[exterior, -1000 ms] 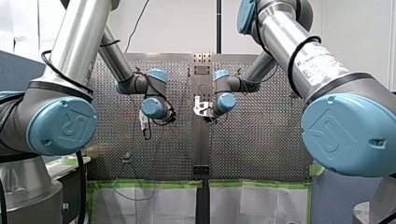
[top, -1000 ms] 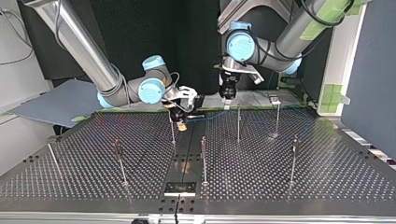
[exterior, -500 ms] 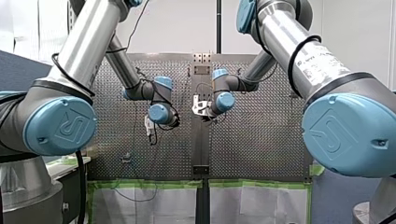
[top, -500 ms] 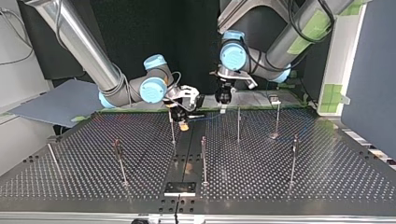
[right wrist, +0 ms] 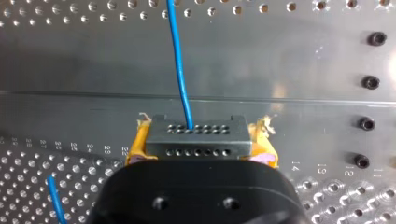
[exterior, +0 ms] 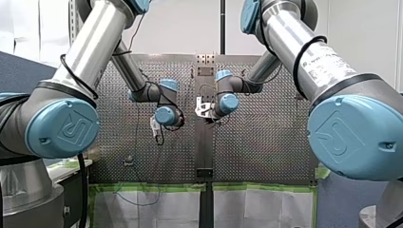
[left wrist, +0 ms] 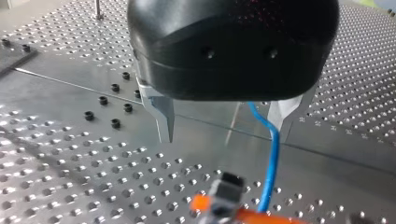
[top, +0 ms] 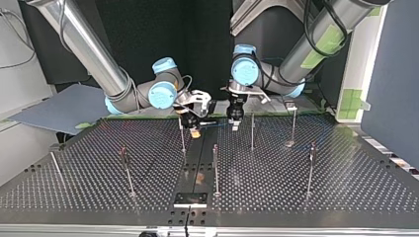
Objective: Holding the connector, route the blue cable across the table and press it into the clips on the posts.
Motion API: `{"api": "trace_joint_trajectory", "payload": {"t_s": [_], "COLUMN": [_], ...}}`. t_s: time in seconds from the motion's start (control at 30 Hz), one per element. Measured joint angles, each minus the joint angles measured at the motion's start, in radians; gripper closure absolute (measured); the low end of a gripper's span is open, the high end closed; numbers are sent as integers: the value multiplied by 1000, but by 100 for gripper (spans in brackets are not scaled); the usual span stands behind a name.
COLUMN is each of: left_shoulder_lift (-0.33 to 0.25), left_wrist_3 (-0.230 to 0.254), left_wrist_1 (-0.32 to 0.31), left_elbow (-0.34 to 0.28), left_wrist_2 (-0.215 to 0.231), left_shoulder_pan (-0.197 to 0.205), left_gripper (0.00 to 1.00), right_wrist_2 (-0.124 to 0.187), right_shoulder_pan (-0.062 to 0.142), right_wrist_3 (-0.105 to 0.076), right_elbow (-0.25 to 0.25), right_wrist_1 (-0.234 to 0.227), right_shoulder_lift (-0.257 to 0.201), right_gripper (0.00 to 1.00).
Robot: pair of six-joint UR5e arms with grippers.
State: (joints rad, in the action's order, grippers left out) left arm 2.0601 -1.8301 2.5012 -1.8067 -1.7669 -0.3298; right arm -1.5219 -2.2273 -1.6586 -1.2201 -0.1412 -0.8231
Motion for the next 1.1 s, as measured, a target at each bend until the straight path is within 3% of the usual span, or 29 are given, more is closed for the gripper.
{"api": "trace_joint_trajectory", "payload": {"t_s": [0.17, 0.47, 0.5, 0.53, 0.6, 0.63, 0.67, 0.7, 0.73, 0.77, 0.8, 0.83, 0.87, 1.1], "left_shoulder_lift": [43, 109, 112, 114, 117, 118, 118, 118, 118, 118, 118, 118, 118, 116], "left_wrist_3": [-7, -11, -10, -10, -8, -7, -6, -6, -5, -5, -5, -5, -5, -3], "left_wrist_1": [14, 17, 17, 17, 16, 15, 15, 15, 14, 13, 12, 12, 12, 31], "left_elbow": [32, 55, 56, 56, 56, 56, 56, 57, 57, 57, 58, 59, 61, 84], "left_wrist_2": [14, -23, -24, -25, -25, -26, -26, -26, -26, -26, -26, -26, -26, -27], "left_shoulder_pan": [-5, -6, -7, -7, -8, -8, -9, -9, -9, -9, -9, -9, -9, -10], "left_gripper": [0, 3, 13, 13, 30, 30, 53, 63, 63, 73, 90, 90, 98, 98], "right_wrist_2": [0, 0, 0, 0, -1, -1, -1, -1, -1, -1, -1, 0, 0, 0], "right_shoulder_pan": [0, 1, 1, 1, 2, 2, 3, 3, 3, 3, 3, 4, 4, 4], "right_wrist_3": [0, 0, 0, 0, 0, 0, 0, 0, 0, 0, 0, 0, 0, 1], "right_elbow": [0, 0, 0, 0, 0, 0, 0, 0, 0, 0, 0, 0, 0, 2], "right_wrist_1": [0, 0, 0, -1, -1, -1, -1, -1, -1, -1, -1, -1, -1, 0], "right_shoulder_lift": [0, 0, 0, 0, 0, 0, 0, 0, 0, 0, 0, 0, 0, -1], "right_gripper": [100, 100, 100, 100, 100, 100, 100, 100, 100, 100, 100, 100, 100, 100]}}
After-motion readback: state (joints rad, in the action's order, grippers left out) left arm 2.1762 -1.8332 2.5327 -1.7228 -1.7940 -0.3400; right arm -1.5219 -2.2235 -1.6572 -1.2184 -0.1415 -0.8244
